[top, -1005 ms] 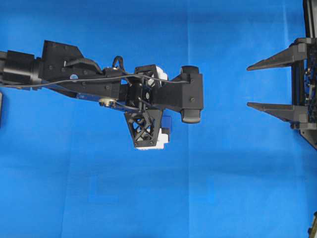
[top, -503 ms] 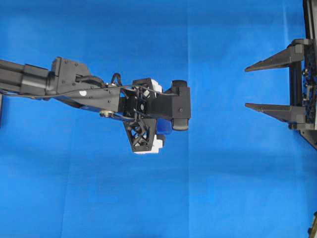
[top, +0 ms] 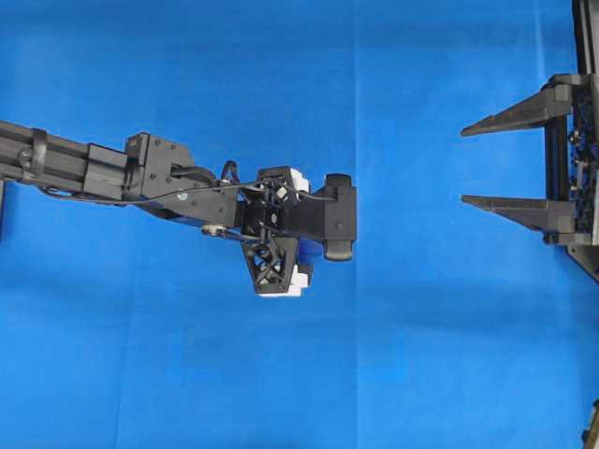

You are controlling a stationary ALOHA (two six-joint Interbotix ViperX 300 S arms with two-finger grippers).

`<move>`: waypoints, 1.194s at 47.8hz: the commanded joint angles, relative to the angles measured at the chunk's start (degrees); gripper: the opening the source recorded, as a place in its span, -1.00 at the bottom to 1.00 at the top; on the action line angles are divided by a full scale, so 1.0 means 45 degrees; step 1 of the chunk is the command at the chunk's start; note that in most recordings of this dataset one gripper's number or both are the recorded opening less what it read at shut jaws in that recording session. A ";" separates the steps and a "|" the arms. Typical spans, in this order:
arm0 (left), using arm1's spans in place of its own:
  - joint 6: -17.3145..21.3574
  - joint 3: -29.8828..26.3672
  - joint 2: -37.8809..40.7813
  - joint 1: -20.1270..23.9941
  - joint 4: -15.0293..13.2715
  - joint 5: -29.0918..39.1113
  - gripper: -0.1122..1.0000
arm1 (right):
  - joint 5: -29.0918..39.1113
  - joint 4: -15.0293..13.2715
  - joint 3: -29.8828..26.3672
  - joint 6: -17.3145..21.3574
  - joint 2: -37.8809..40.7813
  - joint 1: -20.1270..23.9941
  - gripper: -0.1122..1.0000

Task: Handover the blue block to the right arm after grasping it with the left arm, then place it in the designated position.
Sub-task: 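Rotate the left gripper downward and lower it over the blue cube, then close the left gripper on the blue cube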

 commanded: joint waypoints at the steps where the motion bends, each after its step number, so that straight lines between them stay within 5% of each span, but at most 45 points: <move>1: -0.0020 -0.0039 -0.0234 0.0156 0.0039 -0.0078 0.85 | -0.0098 0.0039 -0.0254 0.0000 0.0098 -0.0020 0.93; 16: -0.0020 -0.0020 -0.0234 0.0371 0.0059 -0.0078 0.75 | -0.0117 0.0039 -0.0254 0.0000 0.0156 -0.0020 0.93; 24: -0.0059 0.0098 -0.0293 0.0742 0.0078 -0.0078 0.05 | -0.0137 0.0039 -0.0254 0.0000 0.0195 -0.0020 0.93; 57: 0.0020 0.0195 -0.1406 0.0703 0.0117 0.0625 0.07 | -0.0137 0.0039 -0.0254 0.0020 0.0273 0.0000 0.93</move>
